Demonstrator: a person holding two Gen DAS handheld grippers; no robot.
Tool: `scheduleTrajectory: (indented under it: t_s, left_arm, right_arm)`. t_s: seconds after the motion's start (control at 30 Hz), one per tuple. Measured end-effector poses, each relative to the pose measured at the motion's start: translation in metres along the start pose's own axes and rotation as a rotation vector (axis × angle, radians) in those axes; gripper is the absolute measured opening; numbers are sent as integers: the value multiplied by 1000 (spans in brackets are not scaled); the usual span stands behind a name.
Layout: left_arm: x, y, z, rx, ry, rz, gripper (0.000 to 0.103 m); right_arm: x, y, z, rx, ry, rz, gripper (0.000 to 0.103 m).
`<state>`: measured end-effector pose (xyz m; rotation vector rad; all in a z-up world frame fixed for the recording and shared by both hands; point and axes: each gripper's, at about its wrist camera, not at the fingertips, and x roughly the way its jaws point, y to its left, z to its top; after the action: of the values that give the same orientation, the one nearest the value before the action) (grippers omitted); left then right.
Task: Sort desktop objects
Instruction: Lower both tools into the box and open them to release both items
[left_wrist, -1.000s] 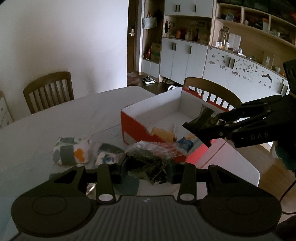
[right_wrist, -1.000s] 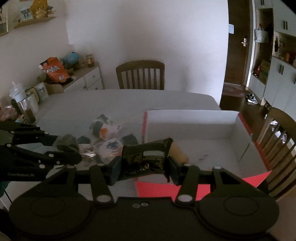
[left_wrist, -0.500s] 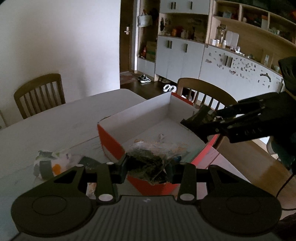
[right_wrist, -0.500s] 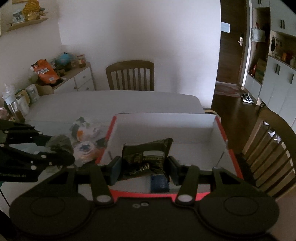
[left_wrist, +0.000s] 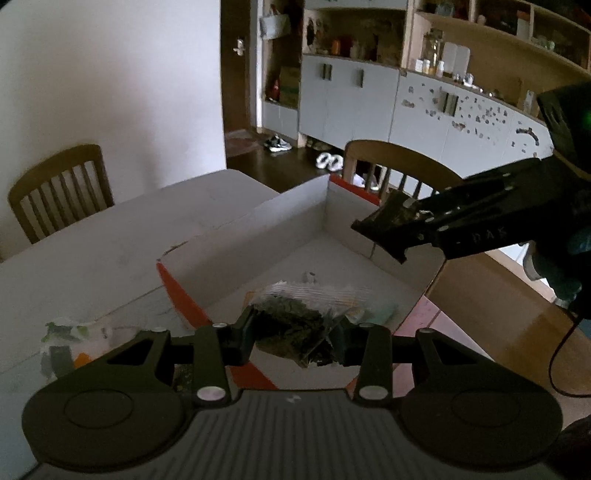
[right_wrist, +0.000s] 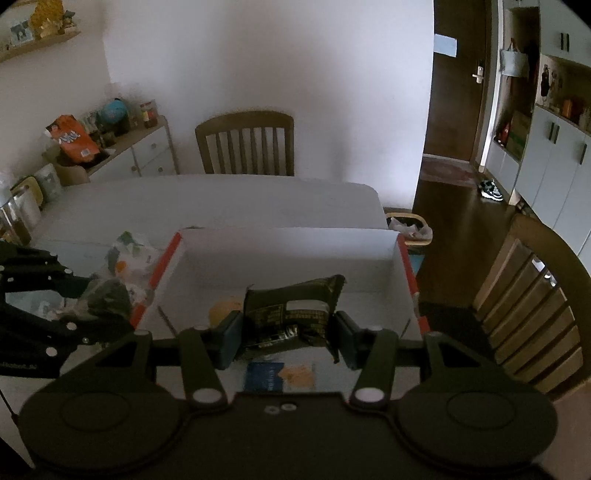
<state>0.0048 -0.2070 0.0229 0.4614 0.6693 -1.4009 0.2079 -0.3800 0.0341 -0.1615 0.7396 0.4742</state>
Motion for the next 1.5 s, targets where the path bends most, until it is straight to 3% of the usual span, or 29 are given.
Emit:
scheduleTrajectory:
  t_s: [0.3,0.77,1.1,1.2,1.5]
  left_arm:
    - [47,-14,16,60,85,-34,40]
    - [109,-28,21,144,350,-62,41]
    - [129,-6,25,32,444,-147,41]
    - [135,2,27,20,456,-122,41]
    - [151,-7,21,111,517,-50,41]
  right_arm:
    - [32,-17,6,-16,52,3,53]
    - [78,-26,-4,-53,160,6,53]
    - [105,-22,-12,-80,256,13,53]
    - [110,-21,-10,-86,267,21,53]
    - [122,-16,-12,-100,319,18,53]
